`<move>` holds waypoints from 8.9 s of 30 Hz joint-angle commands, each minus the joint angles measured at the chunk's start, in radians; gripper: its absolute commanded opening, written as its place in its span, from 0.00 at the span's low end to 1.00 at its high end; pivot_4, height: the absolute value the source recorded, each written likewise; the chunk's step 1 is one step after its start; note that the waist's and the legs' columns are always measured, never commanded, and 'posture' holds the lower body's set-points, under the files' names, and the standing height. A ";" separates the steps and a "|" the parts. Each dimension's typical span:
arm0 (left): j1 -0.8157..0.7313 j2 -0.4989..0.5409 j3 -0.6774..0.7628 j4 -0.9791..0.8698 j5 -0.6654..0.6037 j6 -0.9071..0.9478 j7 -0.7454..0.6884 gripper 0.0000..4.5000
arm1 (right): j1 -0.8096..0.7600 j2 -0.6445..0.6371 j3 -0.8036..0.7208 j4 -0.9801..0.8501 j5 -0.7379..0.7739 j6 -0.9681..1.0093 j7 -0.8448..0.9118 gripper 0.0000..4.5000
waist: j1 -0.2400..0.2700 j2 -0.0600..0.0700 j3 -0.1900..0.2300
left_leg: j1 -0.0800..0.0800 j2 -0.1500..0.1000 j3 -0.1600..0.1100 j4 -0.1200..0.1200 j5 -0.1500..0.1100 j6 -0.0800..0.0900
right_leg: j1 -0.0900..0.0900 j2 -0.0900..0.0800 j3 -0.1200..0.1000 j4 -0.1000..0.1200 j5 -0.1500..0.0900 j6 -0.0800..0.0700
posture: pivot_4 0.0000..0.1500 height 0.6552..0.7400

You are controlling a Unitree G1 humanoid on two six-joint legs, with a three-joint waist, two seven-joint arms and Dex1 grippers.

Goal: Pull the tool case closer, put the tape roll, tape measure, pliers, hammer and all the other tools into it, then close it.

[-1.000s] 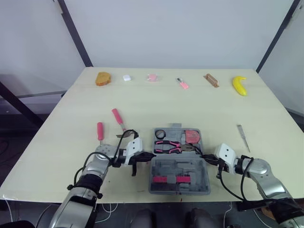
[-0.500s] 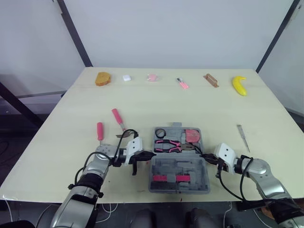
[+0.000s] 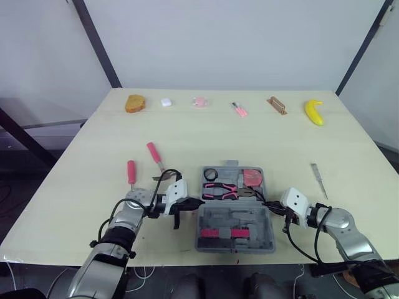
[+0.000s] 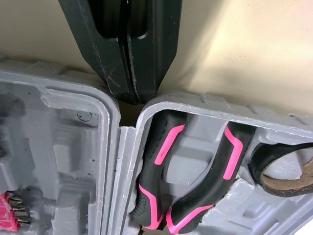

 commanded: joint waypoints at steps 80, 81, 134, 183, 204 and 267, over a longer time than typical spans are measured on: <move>0.014 0.000 -0.014 -0.015 0.006 -0.019 0.009 0.00 | 0.010 0.042 0.037 -0.068 -0.003 -0.018 -0.023 0.01 | -0.002 0.000 0.000 | 0.001 0.000 0.000 0.000 0.000 0.000 | 0.000 0.000 0.000 0.003 0.000 0.000 | 1.00 1.00; 0.018 0.002 -0.014 -0.021 0.005 -0.017 0.006 0.00 | 0.017 0.043 0.038 -0.077 -0.003 -0.015 -0.026 0.01 | -0.003 0.000 0.000 | 0.001 0.000 0.000 0.000 0.000 0.000 | 0.000 0.000 0.000 0.003 0.000 0.000 | 1.00 1.00; 0.039 0.014 -0.012 -0.069 0.001 0.025 0.041 0.00 | -0.040 0.102 0.016 0.008 -0.027 -0.122 -0.098 0.01 | -0.003 0.000 0.000 | 0.001 0.000 0.000 0.000 0.000 0.000 | 0.000 0.000 0.000 0.003 0.000 0.000 | 1.00 1.00; 0.012 0.008 -0.014 -0.013 0.008 -0.006 0.027 0.00 | -0.004 0.083 0.047 -0.046 -0.023 -0.003 -0.034 0.01 | -0.002 0.000 0.000 | 0.001 0.000 0.000 0.000 0.000 0.000 | 0.000 0.000 0.000 0.003 0.000 0.000 | 1.00 1.00; 0.100 0.081 0.089 -0.132 -0.103 0.006 0.031 0.00 | 0.059 -0.010 -0.114 -0.069 0.099 -0.007 -0.038 0.01 | -0.004 0.000 0.000 | 0.001 0.000 0.000 0.000 0.000 0.000 | -0.001 0.000 0.000 0.003 0.000 0.000 | 1.00 1.00; 0.510 0.263 0.482 -0.669 -0.489 0.314 0.069 1.00 | 0.077 -0.042 -0.478 0.013 0.309 0.285 -0.313 0.99 | -0.002 0.001 0.000 | -0.001 0.001 0.002 -0.005 0.000 0.000 | -0.002 -0.002 0.001 -0.003 0.000 -0.001 | 1.00 1.00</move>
